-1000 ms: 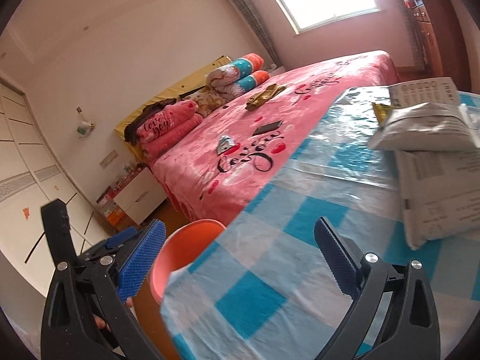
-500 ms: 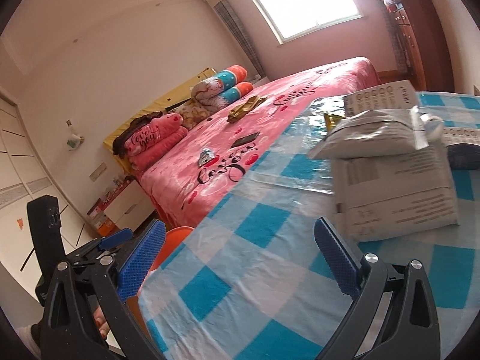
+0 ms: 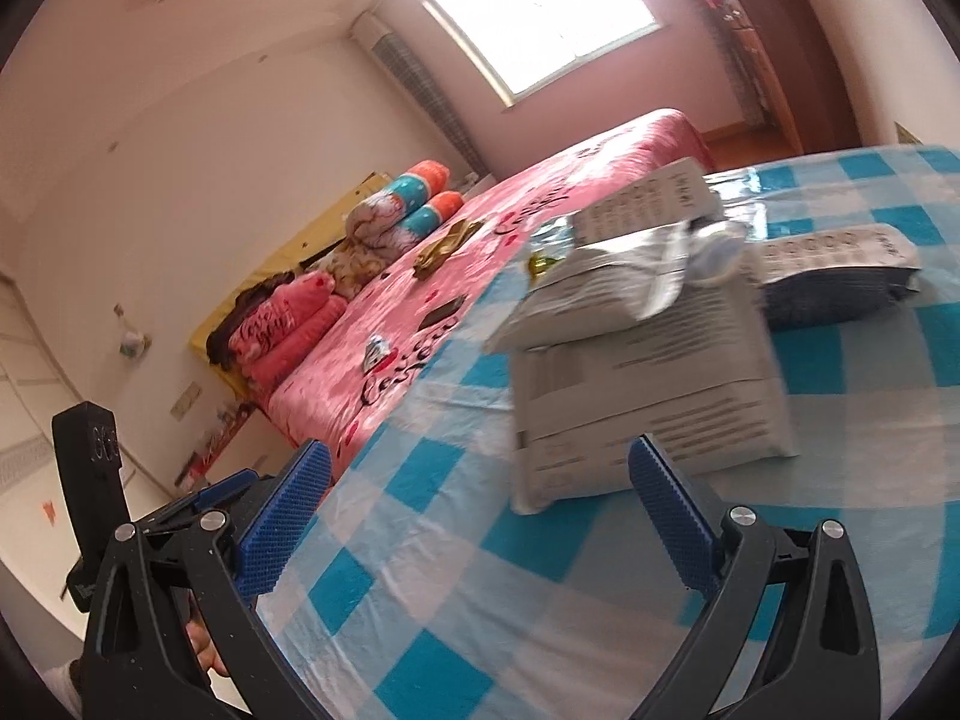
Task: Collect trash
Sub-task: 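Move both open grippers back toward the trash on the table, then grasp the grey printed plastic bag with the left gripper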
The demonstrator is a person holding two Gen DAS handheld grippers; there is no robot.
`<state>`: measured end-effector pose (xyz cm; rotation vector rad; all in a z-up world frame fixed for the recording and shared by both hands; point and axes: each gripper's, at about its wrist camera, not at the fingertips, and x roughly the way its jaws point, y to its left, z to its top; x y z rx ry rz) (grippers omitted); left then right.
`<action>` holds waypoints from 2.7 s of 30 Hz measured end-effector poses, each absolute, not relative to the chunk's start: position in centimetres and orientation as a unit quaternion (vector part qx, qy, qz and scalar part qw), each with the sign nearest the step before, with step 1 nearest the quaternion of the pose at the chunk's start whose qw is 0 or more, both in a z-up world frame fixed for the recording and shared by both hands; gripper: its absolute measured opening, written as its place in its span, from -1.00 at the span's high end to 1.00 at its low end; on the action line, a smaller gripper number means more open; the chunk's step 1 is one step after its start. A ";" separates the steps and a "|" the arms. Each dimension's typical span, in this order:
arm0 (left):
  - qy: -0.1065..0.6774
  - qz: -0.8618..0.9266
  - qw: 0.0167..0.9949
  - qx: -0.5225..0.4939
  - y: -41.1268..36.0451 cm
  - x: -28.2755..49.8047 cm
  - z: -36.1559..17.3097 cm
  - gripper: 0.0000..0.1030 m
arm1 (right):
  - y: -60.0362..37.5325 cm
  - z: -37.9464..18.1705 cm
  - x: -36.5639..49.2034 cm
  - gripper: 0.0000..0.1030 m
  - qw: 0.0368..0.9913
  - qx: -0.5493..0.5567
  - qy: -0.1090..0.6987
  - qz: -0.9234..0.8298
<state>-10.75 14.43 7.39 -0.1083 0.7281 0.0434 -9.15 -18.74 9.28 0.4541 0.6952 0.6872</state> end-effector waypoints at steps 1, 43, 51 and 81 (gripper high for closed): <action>0.361 0.017 0.931 -0.057 14.2 -10.2 7.5 -0.76 | -19.4 9.2 -8.9 -0.91 0.859 0.220 0.335 0.318; 0.515 -0.050 0.855 0.039 1.2 3.7 3.7 -0.75 | -31.2 6.9 -6.1 -0.90 0.843 0.313 0.376 0.222; 0.453 -0.111 0.865 0.185 -0.9 -2.4 6.3 -0.75 | -32.0 6.9 -6.5 -0.90 0.844 0.317 0.372 0.220; 0.497 -0.281 0.804 0.166 -2.7 -0.6 2.7 -0.64 | -29.9 6.4 -6.0 -0.90 0.836 0.294 0.392 0.248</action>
